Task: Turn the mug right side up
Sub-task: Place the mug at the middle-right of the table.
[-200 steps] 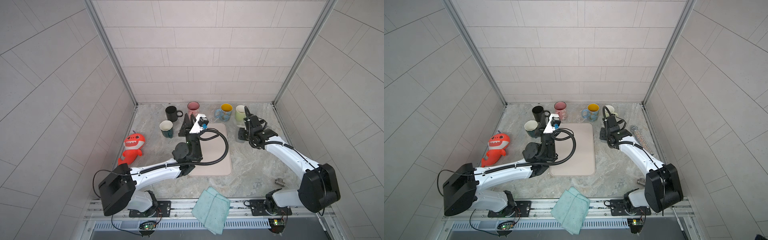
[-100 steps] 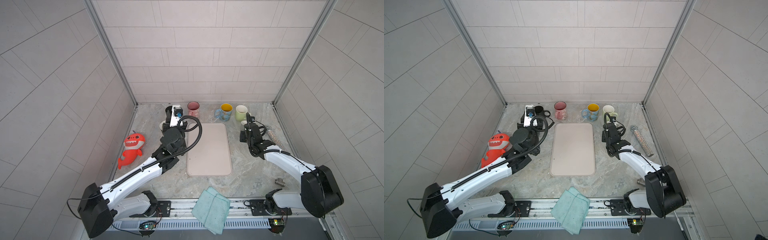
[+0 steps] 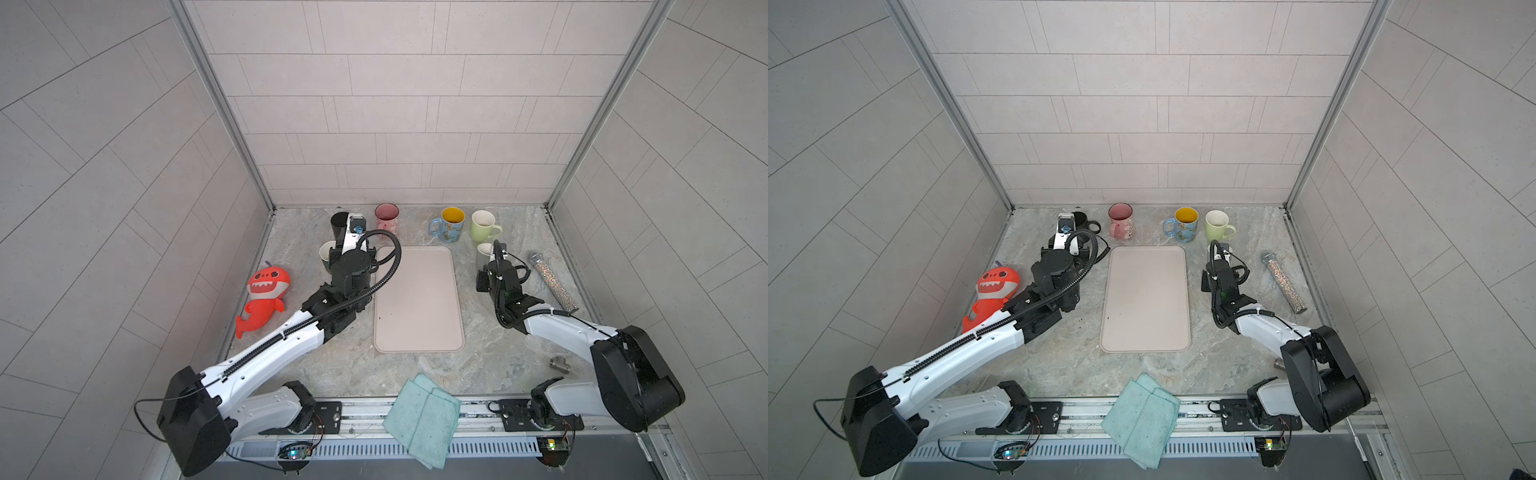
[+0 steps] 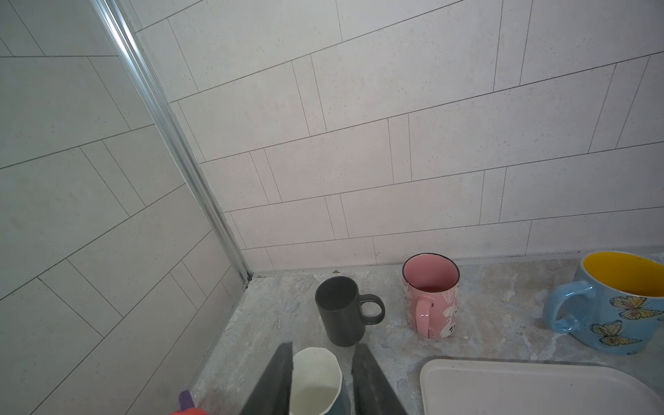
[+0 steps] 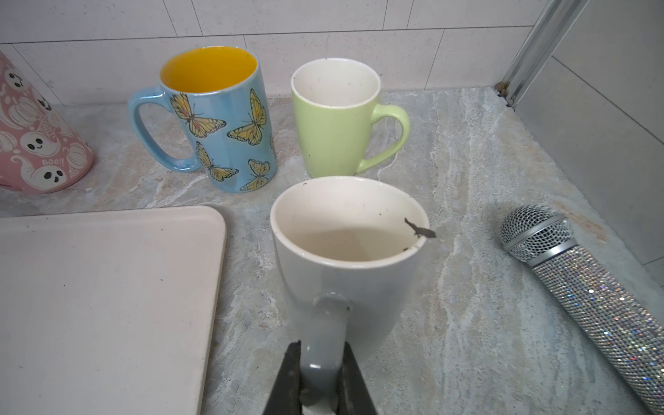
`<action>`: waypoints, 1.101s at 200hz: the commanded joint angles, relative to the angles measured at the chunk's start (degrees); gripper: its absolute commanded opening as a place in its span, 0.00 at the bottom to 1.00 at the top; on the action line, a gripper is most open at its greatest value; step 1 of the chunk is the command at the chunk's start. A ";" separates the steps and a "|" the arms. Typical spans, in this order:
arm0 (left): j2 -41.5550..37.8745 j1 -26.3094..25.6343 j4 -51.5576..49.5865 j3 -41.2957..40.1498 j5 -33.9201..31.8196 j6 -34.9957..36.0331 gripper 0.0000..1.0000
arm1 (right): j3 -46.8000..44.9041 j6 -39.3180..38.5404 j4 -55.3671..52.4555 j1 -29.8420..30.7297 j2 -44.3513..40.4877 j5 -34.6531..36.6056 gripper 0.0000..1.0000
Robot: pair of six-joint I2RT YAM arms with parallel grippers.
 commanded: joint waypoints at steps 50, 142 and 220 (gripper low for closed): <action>-1.33 1.49 -4.21 2.56 2.62 -4.43 0.32 | -4.85 -1.64 15.21 1.76 2.61 1.11 0.00; -1.63 1.57 -4.37 1.87 2.90 -4.33 0.32 | -9.50 -0.74 21.63 5.50 5.47 5.30 0.00; -3.31 1.60 -5.01 0.45 2.56 -4.64 0.32 | -11.20 0.94 24.70 8.72 8.17 9.63 0.11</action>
